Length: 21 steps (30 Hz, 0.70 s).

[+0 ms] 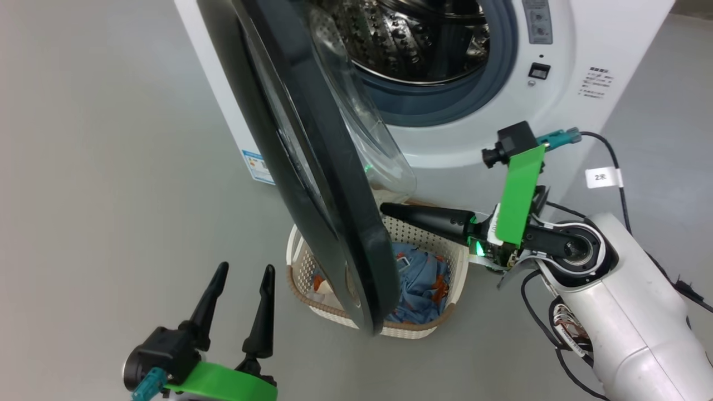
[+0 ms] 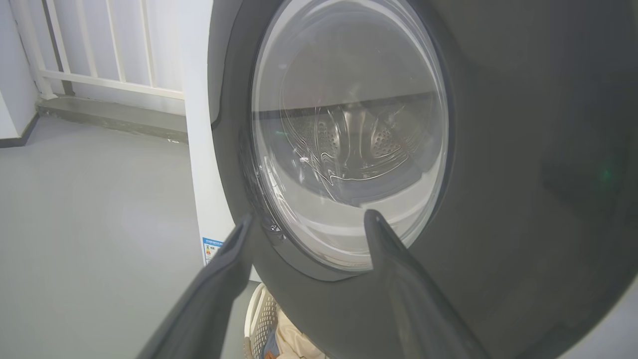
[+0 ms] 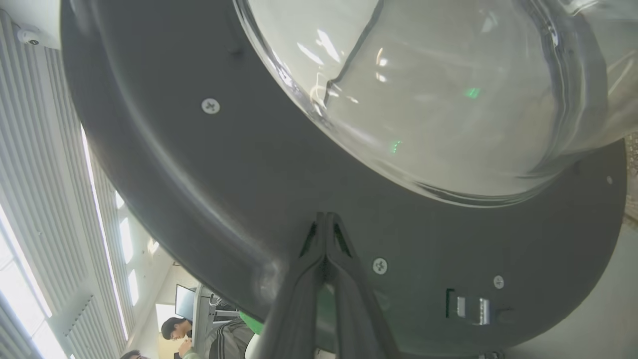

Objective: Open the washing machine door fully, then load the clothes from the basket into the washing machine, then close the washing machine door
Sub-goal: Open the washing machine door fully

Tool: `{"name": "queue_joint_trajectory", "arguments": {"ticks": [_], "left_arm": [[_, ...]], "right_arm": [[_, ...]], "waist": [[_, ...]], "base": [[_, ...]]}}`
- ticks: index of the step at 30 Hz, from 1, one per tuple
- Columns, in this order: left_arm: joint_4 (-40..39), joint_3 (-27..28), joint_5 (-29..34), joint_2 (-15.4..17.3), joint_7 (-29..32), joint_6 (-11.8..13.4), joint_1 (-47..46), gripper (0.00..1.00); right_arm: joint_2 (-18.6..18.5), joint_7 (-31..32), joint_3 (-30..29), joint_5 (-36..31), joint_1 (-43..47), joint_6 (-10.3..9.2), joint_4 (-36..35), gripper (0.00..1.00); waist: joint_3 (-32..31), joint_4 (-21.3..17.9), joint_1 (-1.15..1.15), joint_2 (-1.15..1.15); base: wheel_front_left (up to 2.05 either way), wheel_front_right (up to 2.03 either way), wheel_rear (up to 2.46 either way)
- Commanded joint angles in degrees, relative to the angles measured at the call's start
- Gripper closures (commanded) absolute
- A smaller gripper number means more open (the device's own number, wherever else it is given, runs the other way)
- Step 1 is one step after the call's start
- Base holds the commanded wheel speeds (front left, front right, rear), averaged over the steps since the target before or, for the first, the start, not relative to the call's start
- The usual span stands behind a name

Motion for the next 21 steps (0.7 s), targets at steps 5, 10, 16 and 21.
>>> {"name": "queue_joint_trajectory", "arguments": {"ticks": [5, 10, 16, 21], "left_arm": [[0.2, 2.1, -0.4, 0.6, -0.4, 0.0, -1.4, 0.00], [1.3, 3.4, -0.4, 1.3, -0.4, 0.0, -1.0, 0.00], [1.4, 5.0, -0.4, 2.2, -0.4, 0.0, -0.1, 0.00], [1.4, 6.2, -0.3, 2.6, -0.4, 0.0, 0.7, 0.00]], "right_arm": [[-0.5, -2.9, -1.0, -1.9, 2.5, 0.34, -2.2, 0.00], [-2.4, -8.0, -2.2, -4.0, 5.1, 0.34, -1.6, 0.00], [-4.4, -13.5, -3.0, -5.6, 7.5, 0.34, -0.9, 0.00], [-6.6, -17.9, -2.6, -7.2, 9.8, 0.34, -0.4, 0.00]], "waist": [[-1.4, -2.2, 0.00, 0.00], [-2.8, -4.9, 0.00, 0.00], [-3.9, -7.5, 0.00, 0.00], [-4.8, -9.1, 0.00, 0.00]], "base": [[0.00, 0.00, 0.00], [0.00, 0.00, 0.00], [0.00, 0.00, 0.00], [0.00, 0.00, 0.00]]}}
